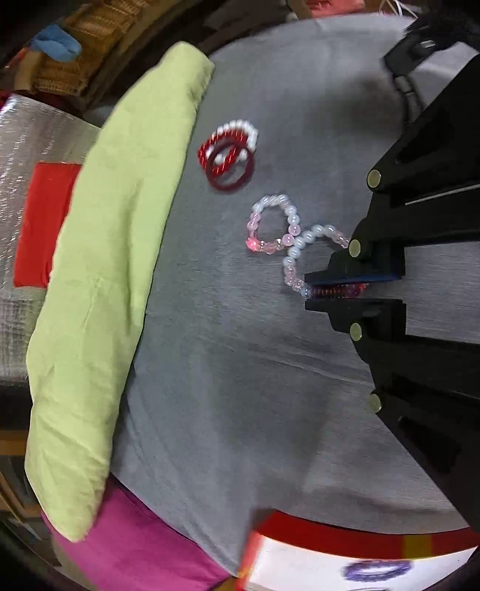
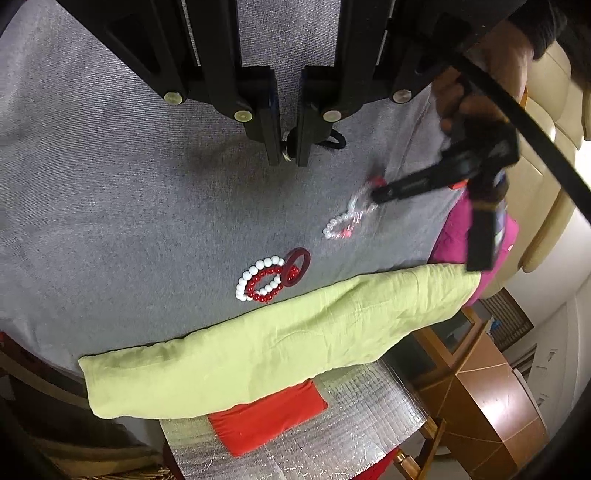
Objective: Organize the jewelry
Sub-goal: 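Grasp the pink-and-clear beaded bracelet with the left gripper while the right gripper holds the hair tie, then hold the pink-and-clear bracelet in the left gripper while the right gripper holds the hair tie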
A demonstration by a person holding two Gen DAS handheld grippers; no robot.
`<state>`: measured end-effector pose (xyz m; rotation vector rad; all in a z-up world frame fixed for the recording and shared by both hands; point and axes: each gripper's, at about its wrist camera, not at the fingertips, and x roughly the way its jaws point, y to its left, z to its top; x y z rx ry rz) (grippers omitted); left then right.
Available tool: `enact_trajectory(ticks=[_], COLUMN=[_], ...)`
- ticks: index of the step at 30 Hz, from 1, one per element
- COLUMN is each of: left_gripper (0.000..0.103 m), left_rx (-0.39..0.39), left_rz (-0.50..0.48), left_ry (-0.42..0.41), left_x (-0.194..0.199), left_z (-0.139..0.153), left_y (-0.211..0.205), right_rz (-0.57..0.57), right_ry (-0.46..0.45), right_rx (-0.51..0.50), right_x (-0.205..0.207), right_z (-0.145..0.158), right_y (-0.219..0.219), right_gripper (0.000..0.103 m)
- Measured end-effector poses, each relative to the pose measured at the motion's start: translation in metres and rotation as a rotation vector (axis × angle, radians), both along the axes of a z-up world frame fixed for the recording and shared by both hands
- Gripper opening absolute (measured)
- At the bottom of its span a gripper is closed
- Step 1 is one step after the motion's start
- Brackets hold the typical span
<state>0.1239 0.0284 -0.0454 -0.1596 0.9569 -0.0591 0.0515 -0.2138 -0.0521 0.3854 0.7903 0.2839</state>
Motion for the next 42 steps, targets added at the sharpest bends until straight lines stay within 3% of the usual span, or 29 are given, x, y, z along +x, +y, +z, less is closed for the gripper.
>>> enact_trajectory(ticks=[7,12,20,31,34,38,40,42], left_gripper=[0.007,0.007,0.007,0.007,0.007,0.007,0.007,0.007], left_rx=[-0.058,-0.094,-0.088,-0.077,-0.077,-0.074,-0.073,-0.084], left_rz=[-0.044,-0.047,-0.142,-0.133,-0.126,-0.117,-0.109,-0.106], left_ry=[-0.146,-0.142,-0.263,-0.258,-0.238,-0.218,-0.213,-0.212], left_x=[-0.060,-0.066,-0.086,-0.086,-0.083,-0.080,-0.080,-0.081], left_z=[0.025,0.019,0.044,0.043,0.038,0.033,0.032,0.032], left_y=[0.012,0.014,-0.005,-0.010,-0.009,-0.007,-0.005,-0.001], right_rz=[-0.005,0.003,-0.001,0.005,0.024,0.012,0.005,-0.014], right_ry=[-0.021,-0.036,-0.065,-0.088,-0.032,0.051,0.049,0.026], right_rx=[0.008,-0.001,0.012,0.027,0.022,-0.071,-0.115,-0.146], right_x=[-0.005,-0.008,-0.009,-0.012,-0.006,-0.001,-0.004,-0.011], right_z=[0.006,0.008,0.014,0.019,0.011,-0.006,-0.007,-0.006], right_y=[-0.001,0.002,0.001,-0.003,-0.003,0.003,0.005,0.005], right_gripper=[0.008,0.008,0.008,0.008,0.010,0.030,0.053,0.064])
